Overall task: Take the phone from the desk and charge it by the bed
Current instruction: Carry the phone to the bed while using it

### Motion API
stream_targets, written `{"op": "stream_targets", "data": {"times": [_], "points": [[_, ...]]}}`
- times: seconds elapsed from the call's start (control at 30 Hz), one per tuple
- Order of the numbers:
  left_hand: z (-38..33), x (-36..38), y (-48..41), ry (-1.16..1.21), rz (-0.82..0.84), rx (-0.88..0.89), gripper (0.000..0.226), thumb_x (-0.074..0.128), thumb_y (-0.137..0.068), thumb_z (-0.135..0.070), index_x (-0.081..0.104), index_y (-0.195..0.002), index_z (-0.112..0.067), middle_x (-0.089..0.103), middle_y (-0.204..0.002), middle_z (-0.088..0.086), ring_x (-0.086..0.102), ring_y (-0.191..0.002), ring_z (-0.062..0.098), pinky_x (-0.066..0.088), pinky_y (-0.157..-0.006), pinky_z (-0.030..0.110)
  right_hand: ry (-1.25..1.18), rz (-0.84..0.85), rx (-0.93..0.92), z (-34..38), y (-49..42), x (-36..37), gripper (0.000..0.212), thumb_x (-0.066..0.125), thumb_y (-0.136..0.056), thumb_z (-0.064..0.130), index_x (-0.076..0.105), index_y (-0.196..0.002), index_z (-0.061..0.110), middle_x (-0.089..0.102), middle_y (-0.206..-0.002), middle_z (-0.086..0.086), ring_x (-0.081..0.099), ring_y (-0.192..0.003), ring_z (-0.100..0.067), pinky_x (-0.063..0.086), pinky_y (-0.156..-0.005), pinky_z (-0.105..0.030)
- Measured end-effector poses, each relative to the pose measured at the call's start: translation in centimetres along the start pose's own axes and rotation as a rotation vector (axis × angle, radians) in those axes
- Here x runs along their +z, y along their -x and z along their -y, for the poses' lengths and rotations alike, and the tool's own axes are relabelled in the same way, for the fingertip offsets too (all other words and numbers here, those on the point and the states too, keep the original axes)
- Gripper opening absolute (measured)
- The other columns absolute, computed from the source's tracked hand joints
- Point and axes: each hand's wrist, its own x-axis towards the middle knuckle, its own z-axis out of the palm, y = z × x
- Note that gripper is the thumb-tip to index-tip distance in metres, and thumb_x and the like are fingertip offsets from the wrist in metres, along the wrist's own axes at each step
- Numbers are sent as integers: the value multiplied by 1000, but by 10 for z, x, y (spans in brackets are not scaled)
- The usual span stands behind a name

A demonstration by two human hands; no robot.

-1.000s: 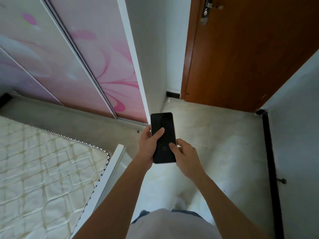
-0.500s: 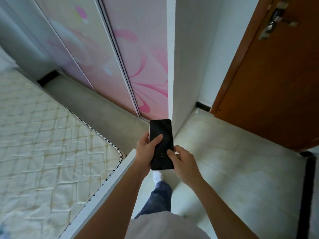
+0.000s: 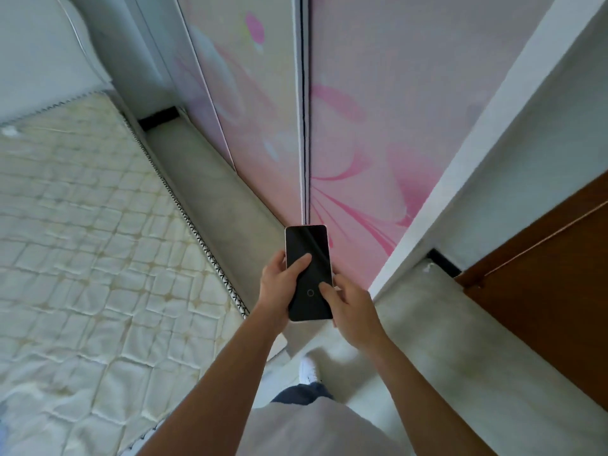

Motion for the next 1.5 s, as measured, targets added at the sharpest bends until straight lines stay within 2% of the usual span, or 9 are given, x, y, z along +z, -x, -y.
{"op": "stream_targets", "data": {"times": [0.17,0.37,0.53,0.63,0.77,0.93,1.1,1.3,1.5], "points": [[-35,-19,-57,59,-93,13,19,74,-86,-19,66,-103,-13,75,-103,19,71,-96,42,58,-86,59,39,69,-50,25,-76,16,20,52,-99,27,66,-104,14,67,-71,10,64,-59,1,48,-52,-18],[-64,-44,-101,127,-204,26,18,72,-89,-15,66,-105,-12,75,-102,18,72,-95,40,59,-86,57,39,216,-82,49,-141,38,16,51,-100,26,63,-98,16,62,-55,25,57,-48,4,40,-47,-12],[-88,-65,-134,182,-292,46,20,71,-90,-13,62,-106,-5,73,-105,23,72,-90,38,60,-78,49,75,294,-117,68,-195,62,17,52,-99,30,65,-97,20,69,-66,13,65,-60,-1,46,-52,-16],[-103,-81,-162,206,-353,65,23,71,-90,-13,63,-110,-4,73,-107,23,72,-96,39,59,-85,55,104,357,-132,79,-233,78,19,52,-98,35,65,-98,21,73,-78,4,70,-72,-6,57,-61,-29],[-122,-99,-197,265,-426,71,21,69,-91,-10,63,-111,-5,72,-108,24,71,-96,38,57,-88,58,119,408,-174,98,-283,101,19,55,-98,30,67,-91,17,73,-75,1,69,-69,-10,56,-61,-32],[-154,-128,-258,349,-537,70,15,70,-91,-12,65,-104,-8,73,-106,21,71,-95,40,56,-89,60,140,519,-228,129,-360,136,15,55,-98,26,63,-86,31,70,-67,15,67,-67,0,47,-55,-14],[-194,-142,-319,397,-573,93,21,70,-91,-12,64,-110,-7,72,-110,22,71,-91,33,57,-89,56,166,574,-253,159,-440,155,13,56,-95,31,65,-86,30,73,-74,10,70,-72,-9,56,-64,-34],[-233,-147,-376,372,-561,107,18,69,-91,-12,64,-108,-7,73,-108,20,72,-95,37,60,-83,51,130,564,-258,186,-499,162,23,56,-97,26,59,-76,36,66,-60,20,65,-58,-3,45,-53,-20],[-257,-161,-419,361,-577,89,15,71,-90,-15,66,-104,-12,75,-105,16,72,-97,39,59,-86,57,138,569,-244,203,-548,180,22,56,-97,29,60,-77,37,68,-67,12,69,-69,-11,55,-61,-33]]}}
